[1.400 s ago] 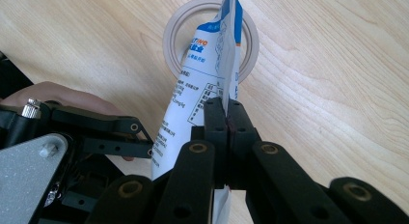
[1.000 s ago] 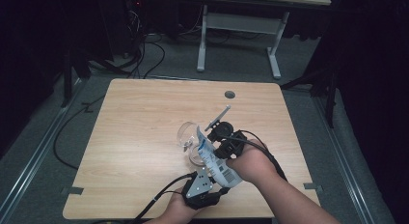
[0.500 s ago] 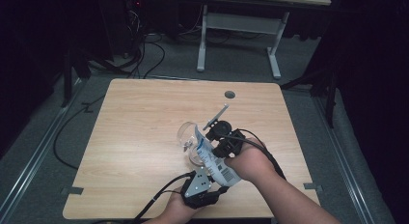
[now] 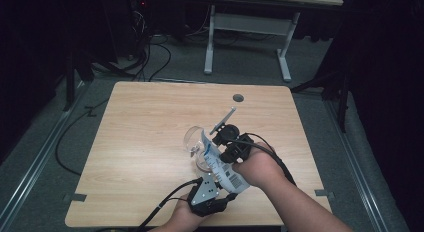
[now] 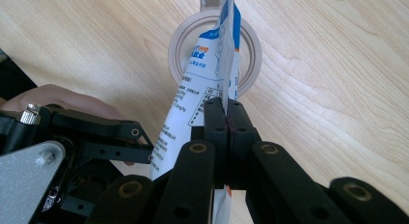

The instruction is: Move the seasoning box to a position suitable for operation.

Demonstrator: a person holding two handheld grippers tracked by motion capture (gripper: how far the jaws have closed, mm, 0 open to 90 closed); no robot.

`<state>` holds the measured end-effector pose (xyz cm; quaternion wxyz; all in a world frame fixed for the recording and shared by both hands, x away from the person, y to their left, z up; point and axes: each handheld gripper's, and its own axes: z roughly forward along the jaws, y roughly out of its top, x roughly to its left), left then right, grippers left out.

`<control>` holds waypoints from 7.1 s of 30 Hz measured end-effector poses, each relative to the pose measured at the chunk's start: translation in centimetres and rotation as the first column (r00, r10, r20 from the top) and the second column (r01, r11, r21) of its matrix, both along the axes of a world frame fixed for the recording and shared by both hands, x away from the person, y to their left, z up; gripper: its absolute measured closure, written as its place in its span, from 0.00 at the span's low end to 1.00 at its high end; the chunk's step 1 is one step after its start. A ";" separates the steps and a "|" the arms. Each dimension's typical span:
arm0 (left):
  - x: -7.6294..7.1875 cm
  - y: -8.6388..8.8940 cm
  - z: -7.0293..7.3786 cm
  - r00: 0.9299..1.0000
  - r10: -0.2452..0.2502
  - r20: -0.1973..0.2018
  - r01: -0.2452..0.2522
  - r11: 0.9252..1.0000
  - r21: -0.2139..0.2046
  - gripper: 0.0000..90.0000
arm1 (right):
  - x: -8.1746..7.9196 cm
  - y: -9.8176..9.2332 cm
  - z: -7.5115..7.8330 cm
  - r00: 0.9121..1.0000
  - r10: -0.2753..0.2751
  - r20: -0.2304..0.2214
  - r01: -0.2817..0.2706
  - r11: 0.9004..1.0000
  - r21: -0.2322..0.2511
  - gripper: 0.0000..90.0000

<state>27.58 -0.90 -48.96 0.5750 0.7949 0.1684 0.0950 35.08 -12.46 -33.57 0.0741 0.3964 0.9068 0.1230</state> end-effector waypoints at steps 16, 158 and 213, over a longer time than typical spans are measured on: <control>0.2 -0.1 0.1 1.000 -0.001 -0.014 0.001 1.000 -0.012 0.68 | 0.3 0.1 -0.1 1.000 0.007 0.002 -0.007 1.000 -0.005 1.00; 0.4 0.0 1.3 0.999 -0.022 -0.023 0.021 0.997 -0.072 0.68 | 0.6 0.7 1.0 0.999 0.019 0.027 -0.019 1.000 -0.023 1.00; 0.4 0.0 1.3 0.999 -0.024 -0.023 0.022 0.997 -0.078 0.66 | 0.8 1.1 0.9 0.999 0.030 0.027 -0.029 0.999 -0.036 1.00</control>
